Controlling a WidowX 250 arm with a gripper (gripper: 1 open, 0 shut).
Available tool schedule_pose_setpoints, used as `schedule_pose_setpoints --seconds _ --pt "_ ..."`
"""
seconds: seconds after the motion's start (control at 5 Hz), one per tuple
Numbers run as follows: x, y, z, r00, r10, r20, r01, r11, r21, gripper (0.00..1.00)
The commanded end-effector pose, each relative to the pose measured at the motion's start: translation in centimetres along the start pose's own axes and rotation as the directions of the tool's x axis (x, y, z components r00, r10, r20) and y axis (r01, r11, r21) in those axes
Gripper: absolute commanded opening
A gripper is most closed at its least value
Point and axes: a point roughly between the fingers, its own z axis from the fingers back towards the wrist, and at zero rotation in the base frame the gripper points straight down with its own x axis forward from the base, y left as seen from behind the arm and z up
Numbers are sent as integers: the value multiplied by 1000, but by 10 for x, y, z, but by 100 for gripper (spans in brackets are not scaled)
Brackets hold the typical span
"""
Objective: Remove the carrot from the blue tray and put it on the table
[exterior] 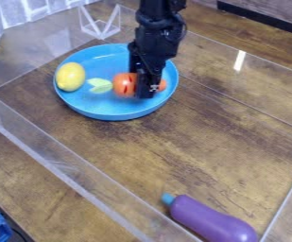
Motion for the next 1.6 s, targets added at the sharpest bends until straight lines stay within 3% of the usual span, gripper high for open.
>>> schedule_pose_setpoints --seconds 0.0,0.2,0.6,1.2,1.4 --pt "0 2 42 998 5 64 -10 998 69 0" --pt "-6 -6 53 998 12 61 -17 997 81 0" --pt "8 -11 71 997 5 75 -12 995 101 0" --pt "13 -11 103 996 -5 91 -7 991 135 0" --pt "12 -9 105 995 56 85 -68 987 148 0"
